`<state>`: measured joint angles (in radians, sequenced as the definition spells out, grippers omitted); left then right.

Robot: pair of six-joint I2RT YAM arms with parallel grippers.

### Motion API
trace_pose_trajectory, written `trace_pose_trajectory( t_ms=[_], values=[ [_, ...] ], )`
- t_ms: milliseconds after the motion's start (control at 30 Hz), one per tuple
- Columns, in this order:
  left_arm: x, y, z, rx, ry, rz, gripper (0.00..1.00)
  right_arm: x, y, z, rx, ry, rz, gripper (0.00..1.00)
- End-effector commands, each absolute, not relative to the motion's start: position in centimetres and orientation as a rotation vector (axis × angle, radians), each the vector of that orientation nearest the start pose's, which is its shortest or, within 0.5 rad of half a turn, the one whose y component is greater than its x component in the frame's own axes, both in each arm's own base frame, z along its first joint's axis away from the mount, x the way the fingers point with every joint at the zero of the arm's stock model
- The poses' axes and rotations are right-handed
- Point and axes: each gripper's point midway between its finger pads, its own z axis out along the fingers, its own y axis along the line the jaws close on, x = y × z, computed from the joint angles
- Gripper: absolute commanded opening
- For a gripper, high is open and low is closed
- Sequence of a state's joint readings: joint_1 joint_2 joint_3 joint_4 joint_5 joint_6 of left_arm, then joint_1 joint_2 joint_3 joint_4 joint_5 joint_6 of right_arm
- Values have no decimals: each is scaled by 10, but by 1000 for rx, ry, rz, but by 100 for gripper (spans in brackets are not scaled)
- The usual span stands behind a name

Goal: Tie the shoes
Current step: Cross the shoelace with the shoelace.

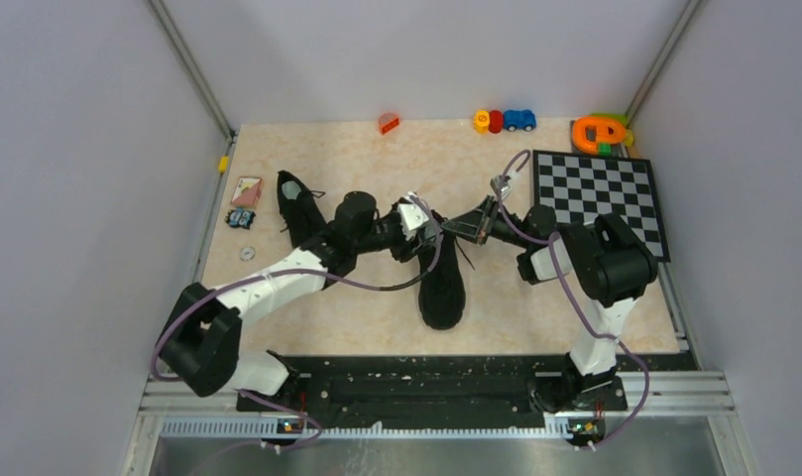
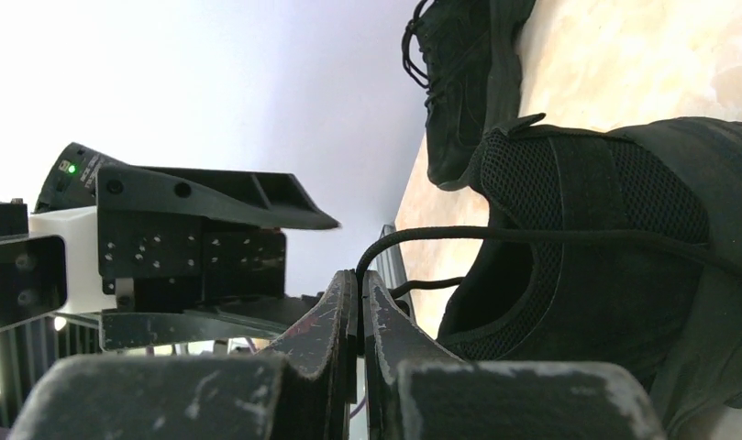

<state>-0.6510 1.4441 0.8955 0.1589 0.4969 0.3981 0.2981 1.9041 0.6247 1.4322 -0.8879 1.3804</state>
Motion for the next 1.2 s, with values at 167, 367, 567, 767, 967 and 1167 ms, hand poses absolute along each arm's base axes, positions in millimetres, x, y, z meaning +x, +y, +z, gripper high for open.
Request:
trace_pose_trajectory(
  t_ms=[167, 367, 567, 767, 967, 1167],
  values=[
    [309, -287, 259, 764, 1469, -712, 84, 315, 271, 193, -155, 1735, 1859, 0],
    [342, -278, 255, 349, 1796, -824, 89, 311, 271, 193, -222, 1742, 1834, 0],
    [353, -297, 255, 168, 1987, -1106, 84, 310, 271, 193, -269, 1742, 1792, 0],
    [367, -306, 237, -79, 2156, -1224, 71, 309, 272, 192, -284, 1745, 1787, 0],
    [371, -322, 217, -162, 2240, -1332, 62, 308, 272, 191, -285, 1754, 1778, 0],
    [376, -329, 208, -267, 2278, -1393, 57, 308, 271, 190, -294, 1777, 1747, 0]
  ],
)
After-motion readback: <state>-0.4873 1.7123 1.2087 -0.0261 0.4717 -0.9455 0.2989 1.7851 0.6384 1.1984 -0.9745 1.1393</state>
